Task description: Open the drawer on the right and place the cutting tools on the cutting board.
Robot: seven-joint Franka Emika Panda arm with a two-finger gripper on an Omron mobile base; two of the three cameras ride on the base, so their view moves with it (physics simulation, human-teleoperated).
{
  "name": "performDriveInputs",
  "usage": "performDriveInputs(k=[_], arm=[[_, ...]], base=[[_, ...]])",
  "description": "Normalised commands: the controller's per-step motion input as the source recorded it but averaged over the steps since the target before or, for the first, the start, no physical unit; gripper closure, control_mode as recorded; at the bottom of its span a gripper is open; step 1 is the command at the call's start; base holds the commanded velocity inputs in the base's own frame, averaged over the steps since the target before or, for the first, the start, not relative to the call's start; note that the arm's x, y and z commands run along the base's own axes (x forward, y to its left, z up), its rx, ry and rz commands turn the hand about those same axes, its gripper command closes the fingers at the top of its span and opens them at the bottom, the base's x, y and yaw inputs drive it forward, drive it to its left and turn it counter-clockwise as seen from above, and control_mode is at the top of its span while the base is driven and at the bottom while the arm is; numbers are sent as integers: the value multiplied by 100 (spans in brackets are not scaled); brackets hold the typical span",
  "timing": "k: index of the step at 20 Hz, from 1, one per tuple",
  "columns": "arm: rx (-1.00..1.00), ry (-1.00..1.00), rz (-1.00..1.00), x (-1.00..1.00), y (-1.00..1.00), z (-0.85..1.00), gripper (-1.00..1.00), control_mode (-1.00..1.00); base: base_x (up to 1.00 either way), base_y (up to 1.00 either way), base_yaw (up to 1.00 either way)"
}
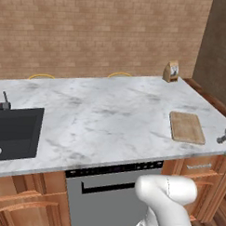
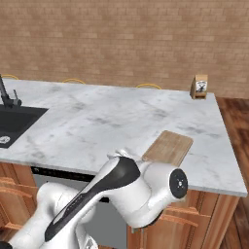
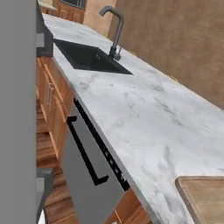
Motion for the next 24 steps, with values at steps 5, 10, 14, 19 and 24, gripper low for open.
performDriveInputs(k=[5,10,14,19,24], arm=[[28,-5,0,0,-18,-46,-100,-100],[21,0,0,2,-12,-52,-100,-100],[16,0,0,5,-19,-52,-100,-100],[7,0,-6,15,-15,-51,-100,-100],[1,0,-14,29,-4,-48,-100,-100]], base=[[0,0,0],[0,0,0],[0,0,0],[0,0,0],[0,0,0]])
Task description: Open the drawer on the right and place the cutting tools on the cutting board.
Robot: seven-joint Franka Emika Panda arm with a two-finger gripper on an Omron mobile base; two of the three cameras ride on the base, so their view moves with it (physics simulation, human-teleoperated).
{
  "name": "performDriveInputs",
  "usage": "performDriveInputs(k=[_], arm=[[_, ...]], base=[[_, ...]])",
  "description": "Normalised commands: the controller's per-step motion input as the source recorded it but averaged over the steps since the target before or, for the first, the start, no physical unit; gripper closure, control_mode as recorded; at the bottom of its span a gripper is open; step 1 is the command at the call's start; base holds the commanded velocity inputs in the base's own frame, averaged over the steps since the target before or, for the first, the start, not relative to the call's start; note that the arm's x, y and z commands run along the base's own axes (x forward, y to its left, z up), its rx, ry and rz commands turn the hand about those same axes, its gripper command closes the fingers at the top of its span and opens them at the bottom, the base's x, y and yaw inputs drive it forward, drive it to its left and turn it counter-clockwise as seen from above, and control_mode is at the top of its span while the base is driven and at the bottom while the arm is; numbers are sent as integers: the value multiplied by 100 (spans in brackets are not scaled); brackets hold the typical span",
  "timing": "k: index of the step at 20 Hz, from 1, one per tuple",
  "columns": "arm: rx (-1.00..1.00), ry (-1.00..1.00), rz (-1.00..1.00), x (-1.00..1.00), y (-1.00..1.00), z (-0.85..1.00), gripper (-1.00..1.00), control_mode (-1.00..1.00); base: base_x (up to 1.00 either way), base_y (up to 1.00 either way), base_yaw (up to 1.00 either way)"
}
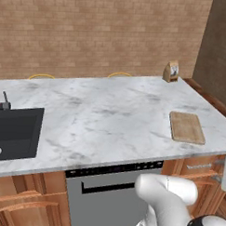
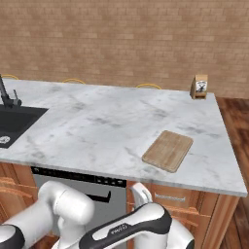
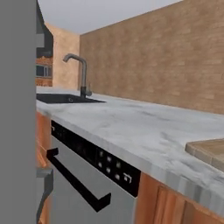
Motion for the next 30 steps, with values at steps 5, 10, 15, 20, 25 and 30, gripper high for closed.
performDriveInputs(k=[5,10,15,20,25,30], arm=[[1,0,-11,36,-7,-44,-100,-100],[2,0,-8,40,-5,-34,-100,-100],[1,0,-8,36,-14,-26,-100,-100],[1,0,-6,23,-21,-29,-100,-100],[1,0,-5,2,-30,-29,-100,-100],[1,0,-3,2,-20,-24,-100,-100]], base=[[0,0,0],[0,0,0],[0,0,0],[0,0,0],[0,0,0],[0,0,0]])
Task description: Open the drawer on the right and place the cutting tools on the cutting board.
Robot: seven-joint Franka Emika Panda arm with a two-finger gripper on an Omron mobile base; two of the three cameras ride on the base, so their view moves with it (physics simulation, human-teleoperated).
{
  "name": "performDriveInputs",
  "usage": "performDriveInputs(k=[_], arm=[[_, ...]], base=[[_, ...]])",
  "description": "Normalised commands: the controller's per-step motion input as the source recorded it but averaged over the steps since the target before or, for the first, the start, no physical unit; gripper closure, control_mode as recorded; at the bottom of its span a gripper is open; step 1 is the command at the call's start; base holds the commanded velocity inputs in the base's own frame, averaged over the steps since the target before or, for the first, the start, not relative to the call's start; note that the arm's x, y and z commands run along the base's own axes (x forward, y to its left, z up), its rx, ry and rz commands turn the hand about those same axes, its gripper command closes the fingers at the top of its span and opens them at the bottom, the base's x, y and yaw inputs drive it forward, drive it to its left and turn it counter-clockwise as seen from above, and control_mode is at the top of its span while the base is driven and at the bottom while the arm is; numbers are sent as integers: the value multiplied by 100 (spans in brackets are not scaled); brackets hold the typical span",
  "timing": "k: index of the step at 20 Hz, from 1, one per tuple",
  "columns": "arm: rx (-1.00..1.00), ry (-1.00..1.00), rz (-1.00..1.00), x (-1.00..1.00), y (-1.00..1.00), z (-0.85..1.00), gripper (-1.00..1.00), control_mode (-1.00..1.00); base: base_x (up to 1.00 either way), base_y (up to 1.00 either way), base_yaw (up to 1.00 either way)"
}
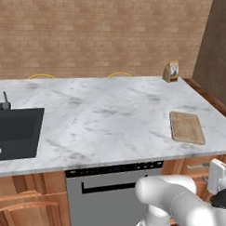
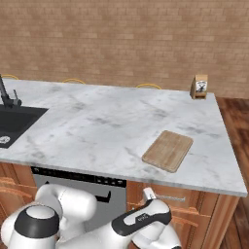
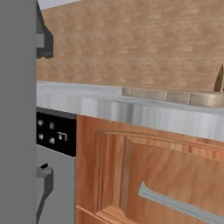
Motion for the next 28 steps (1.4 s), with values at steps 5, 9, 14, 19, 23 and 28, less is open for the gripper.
performDriveInputs(k=[5,9,14,19,23,28], arm=[[1,0,-2,7,-11,-18,-100,-100],[1,0,-3,11,-11,-18,-100,-100],[0,0,-4,26,-11,-25,-100,-100],[0,0,-5,35,-10,-28,-100,-100],[0,0,-4,25,-14,-26,-100,-100],[1,0,-3,15,-17,-22,-100,-100]], base=[[0,0,0],[0,0,0],[0,0,0],[0,0,0],[0,0,0],[0,0,0]])
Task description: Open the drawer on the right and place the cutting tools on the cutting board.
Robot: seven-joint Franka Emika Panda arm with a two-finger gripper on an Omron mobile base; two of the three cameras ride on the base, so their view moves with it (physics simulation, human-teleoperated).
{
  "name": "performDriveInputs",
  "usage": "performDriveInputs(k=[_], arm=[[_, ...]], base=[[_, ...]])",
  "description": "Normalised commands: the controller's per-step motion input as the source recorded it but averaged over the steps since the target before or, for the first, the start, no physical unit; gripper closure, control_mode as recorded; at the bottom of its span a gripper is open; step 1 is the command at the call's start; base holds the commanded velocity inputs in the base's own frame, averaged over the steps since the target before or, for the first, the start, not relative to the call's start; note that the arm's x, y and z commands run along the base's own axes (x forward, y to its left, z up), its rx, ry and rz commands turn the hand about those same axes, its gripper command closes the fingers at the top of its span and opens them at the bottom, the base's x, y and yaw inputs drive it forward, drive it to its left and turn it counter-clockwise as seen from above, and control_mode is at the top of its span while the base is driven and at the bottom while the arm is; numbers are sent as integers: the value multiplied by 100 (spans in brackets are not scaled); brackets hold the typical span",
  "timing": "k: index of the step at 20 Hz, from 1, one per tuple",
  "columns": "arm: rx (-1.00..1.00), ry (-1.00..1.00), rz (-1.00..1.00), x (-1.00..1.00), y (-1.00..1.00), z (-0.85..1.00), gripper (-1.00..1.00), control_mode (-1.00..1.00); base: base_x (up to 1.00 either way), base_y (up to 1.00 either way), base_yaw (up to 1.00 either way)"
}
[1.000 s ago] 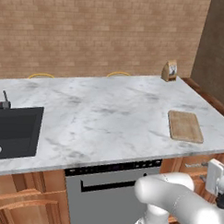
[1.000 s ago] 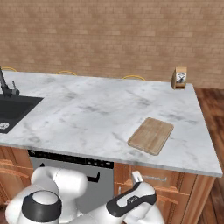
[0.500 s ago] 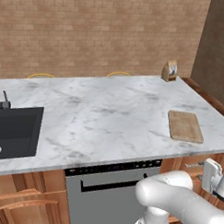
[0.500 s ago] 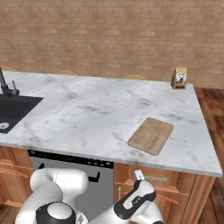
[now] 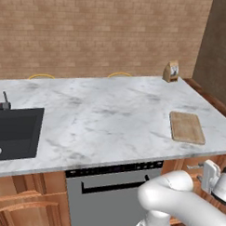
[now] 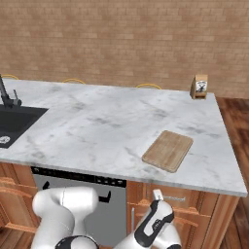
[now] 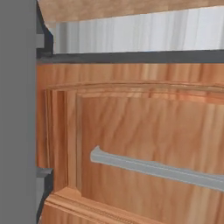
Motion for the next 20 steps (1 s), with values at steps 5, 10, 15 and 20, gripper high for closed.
performDriveInputs(k=[5,10,15,20], arm=[[1,0,-3,18,-15,-20,-100,-100],[0,0,-3,21,-11,-21,-100,-100],[0,0,-3,17,-13,-18,-100,-100],[0,0,-3,19,-10,-15,-100,-100]], base=[[0,0,0],[0,0,0],[0,0,0],[0,0,0]])
